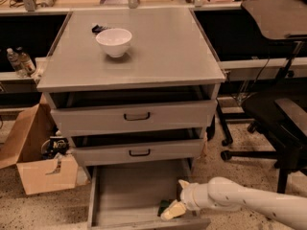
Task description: Pick sponge from bottom drawer and place on counter
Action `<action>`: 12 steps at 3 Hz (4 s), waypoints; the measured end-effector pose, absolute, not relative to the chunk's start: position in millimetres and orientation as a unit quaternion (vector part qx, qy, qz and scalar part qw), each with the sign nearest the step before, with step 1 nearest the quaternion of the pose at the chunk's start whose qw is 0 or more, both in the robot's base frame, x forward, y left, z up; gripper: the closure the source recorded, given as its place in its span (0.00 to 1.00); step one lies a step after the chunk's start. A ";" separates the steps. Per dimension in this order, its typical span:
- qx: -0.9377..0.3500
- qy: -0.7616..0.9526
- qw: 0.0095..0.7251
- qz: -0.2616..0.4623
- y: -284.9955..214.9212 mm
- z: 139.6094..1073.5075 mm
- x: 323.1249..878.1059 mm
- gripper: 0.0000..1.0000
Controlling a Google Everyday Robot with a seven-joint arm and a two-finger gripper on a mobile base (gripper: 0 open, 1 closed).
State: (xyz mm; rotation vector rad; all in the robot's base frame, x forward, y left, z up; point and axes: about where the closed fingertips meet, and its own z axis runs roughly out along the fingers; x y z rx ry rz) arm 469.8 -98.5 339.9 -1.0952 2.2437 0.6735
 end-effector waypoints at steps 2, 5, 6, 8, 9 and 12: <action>-0.439 0.813 0.289 0.249 -78.9 260.4 519.8 0.00; -0.447 0.818 0.277 0.231 -81.1 173.9 557.4 0.00; -0.454 0.816 0.279 0.227 -86.2 153.0 555.3 0.00; -0.475 0.810 0.285 0.193 -86.3 118.4 543.6 0.00; -0.479 0.811 0.283 0.183 -85.6 105.0 540.1 0.18; -0.497 0.776 0.342 0.184 -87.1 158.3 545.8 0.88</action>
Offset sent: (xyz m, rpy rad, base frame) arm 0.0826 0.0237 -0.1216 0.0065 -0.0868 0.0719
